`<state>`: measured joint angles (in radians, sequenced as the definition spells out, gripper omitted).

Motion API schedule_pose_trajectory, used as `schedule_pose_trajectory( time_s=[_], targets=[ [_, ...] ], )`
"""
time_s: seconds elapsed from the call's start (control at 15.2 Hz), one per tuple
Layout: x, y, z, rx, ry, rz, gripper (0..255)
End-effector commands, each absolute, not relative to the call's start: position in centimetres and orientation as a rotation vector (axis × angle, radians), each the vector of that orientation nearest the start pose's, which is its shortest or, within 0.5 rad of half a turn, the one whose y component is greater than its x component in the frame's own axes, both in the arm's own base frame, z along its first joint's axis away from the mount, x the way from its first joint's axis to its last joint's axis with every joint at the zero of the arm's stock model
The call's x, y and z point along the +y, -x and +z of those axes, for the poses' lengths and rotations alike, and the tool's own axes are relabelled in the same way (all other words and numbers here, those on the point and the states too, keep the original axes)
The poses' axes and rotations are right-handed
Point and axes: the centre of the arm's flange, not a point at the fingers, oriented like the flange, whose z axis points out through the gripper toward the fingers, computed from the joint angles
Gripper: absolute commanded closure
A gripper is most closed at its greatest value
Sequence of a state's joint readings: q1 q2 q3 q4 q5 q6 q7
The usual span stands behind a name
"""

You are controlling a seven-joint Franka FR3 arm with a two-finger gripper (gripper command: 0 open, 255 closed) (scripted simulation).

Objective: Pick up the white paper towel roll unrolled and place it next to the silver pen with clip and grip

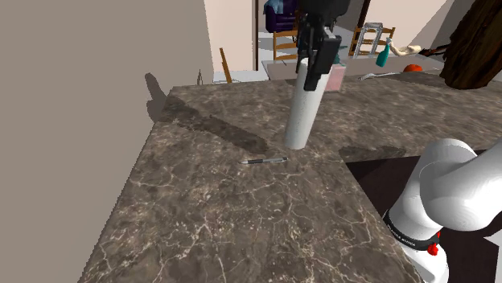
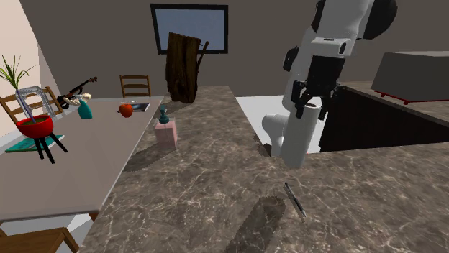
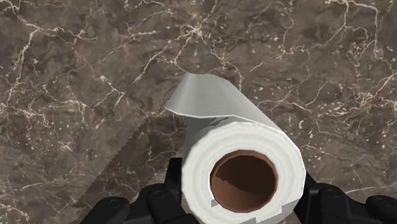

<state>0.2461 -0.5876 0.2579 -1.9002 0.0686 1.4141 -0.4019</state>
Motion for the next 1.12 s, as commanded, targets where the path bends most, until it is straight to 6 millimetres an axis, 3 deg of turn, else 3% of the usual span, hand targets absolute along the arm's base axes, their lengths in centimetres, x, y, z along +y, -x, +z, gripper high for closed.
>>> schedule_pose_trajectory(
  time_s=[0.0, 0.07, 0.92, 1.06],
  targets=[
    [23.7, -27.5, 71.4, -1.370, 2.903, -0.140, 255],
    [24.7, -27.2, 71.4, -1.370, 2.903, -0.140, 255],
    [24.7, -27.2, 64.3, -1.370, 2.903, -0.140, 255],
    [24.7, -27.2, 64.3, -1.370, 2.903, -0.140, 255]
  ],
)
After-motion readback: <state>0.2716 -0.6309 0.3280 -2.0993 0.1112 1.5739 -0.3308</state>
